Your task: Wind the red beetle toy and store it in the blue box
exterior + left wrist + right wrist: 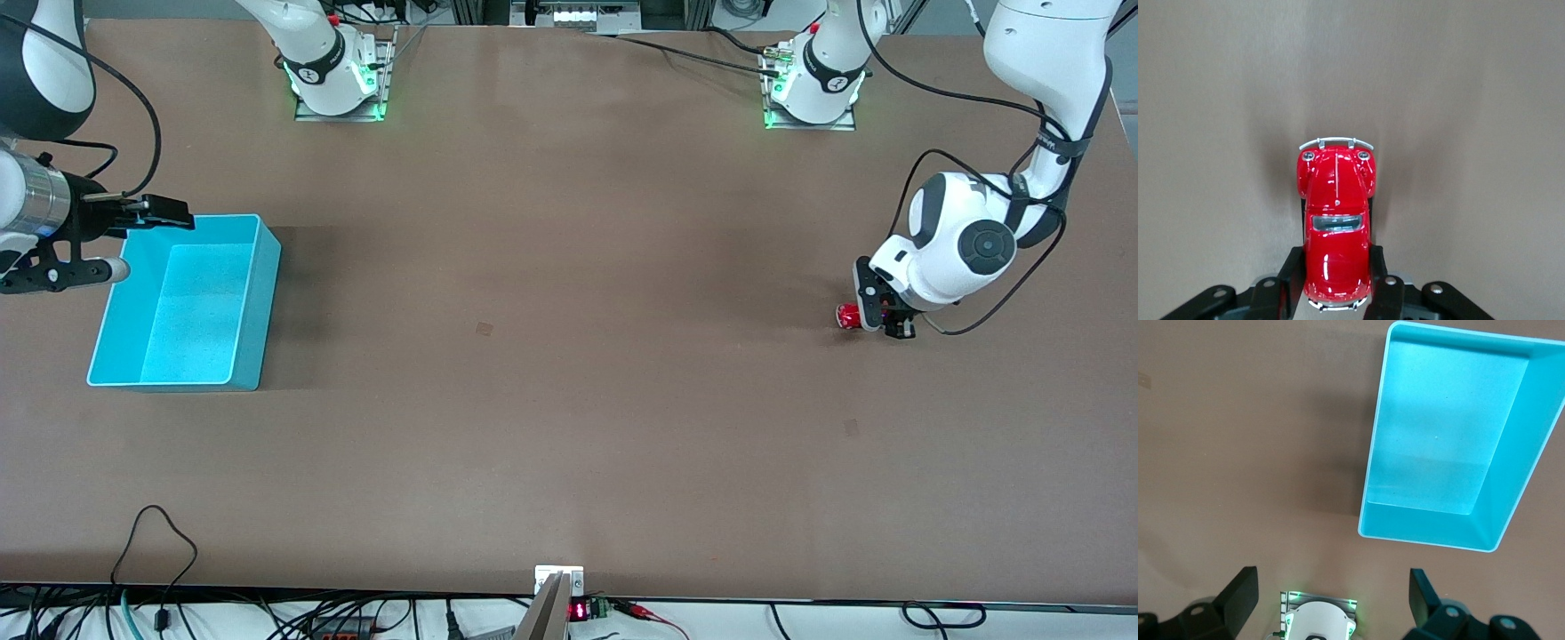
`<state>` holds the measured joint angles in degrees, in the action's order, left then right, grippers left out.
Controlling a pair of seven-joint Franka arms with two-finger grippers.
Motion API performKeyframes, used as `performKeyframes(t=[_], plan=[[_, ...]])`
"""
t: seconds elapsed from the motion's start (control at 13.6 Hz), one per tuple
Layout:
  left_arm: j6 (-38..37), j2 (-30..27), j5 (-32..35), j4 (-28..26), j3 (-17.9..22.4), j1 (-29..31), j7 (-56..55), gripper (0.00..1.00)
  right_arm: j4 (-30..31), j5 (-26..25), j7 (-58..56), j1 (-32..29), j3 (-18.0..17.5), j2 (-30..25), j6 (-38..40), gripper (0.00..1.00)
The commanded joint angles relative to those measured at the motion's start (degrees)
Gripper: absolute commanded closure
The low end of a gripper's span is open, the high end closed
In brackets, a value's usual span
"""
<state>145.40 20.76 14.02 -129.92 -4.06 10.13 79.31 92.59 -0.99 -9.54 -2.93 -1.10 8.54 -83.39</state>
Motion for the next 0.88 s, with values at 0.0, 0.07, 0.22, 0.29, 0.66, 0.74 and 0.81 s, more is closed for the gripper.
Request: performKeyframes(t=[0.0,0.07,0.22,0.29,0.66,0.74,0.81], plan=[[0.0,3.3,5.8,1.2,0.0,3.5,0.1,0.77,0.2,0.8,-0.5,-0.3,-0.2,-0.4,0.7,0.00],[0.1,3.9,7.3,1.7,-0.1,5.3,0.6,0.77,0.2,0.8,-0.5,-0.3,-0.2,-0.4,0.6,0.00],[0.1,4.9,8.0,2.1,-0.1,8.4,3.6,0.76,0.2,0.8,-0.5,-0.3,-0.2,-0.4,0.6,0.00],[0.2,5.9,8.0,3.1,-0.1,10.0,5.1,0.76,0.2,0.8,-0.5,-0.3,-0.2,-0.4,0.6,0.00],[0.2,7.5,8.0,5.7,-0.1,16.4,15.6,0.72,0.2,0.8,-0.5,-0.3,-0.2,-0.4,0.7,0.00],[0.2,7.4,8.0,5.7,-0.1,16.7,15.9,0.67,0.2,0.8,-0.4,-0.3,-0.2,-0.4,0.7,0.00],[0.0,6.8,8.0,5.7,-0.2,16.6,16.0,0.58,0.2,0.8,-0.5,-0.3,-0.2,-0.4,0.7,0.00]])
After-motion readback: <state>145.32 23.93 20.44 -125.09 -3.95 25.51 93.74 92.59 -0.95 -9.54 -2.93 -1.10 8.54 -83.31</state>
